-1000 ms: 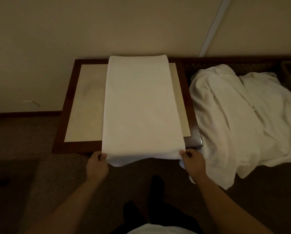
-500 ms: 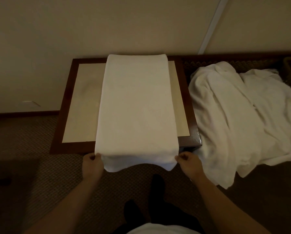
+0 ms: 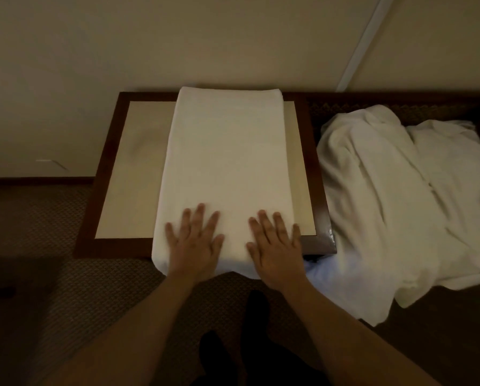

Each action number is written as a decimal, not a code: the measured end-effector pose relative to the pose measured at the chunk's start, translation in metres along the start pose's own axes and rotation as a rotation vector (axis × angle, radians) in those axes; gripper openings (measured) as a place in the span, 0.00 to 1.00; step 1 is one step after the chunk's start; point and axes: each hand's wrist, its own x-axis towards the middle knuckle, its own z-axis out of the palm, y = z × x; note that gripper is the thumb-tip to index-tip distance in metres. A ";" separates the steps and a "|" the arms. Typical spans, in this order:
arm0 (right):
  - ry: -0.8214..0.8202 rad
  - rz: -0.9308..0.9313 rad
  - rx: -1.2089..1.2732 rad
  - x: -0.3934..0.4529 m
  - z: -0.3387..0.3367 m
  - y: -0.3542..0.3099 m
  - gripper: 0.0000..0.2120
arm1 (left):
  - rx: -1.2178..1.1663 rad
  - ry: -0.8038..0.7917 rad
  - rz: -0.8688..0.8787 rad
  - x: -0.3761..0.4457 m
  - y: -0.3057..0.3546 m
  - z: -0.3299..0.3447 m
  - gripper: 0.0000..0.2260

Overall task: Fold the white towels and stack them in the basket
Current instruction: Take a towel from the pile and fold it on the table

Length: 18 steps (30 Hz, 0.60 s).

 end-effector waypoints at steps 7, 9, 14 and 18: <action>-0.046 0.281 0.001 -0.012 -0.011 0.035 0.32 | -0.053 -0.007 -0.338 -0.021 -0.059 -0.009 0.29; -0.015 0.326 -0.006 -0.011 -0.019 0.026 0.33 | -0.091 -0.022 -0.550 -0.019 -0.047 -0.013 0.29; 0.050 -0.022 0.045 0.024 -0.023 -0.013 0.31 | -0.092 0.019 -0.251 0.018 0.026 -0.021 0.35; -0.046 -0.057 0.024 0.051 -0.014 -0.002 0.31 | 0.019 -0.071 0.010 0.039 0.050 -0.012 0.30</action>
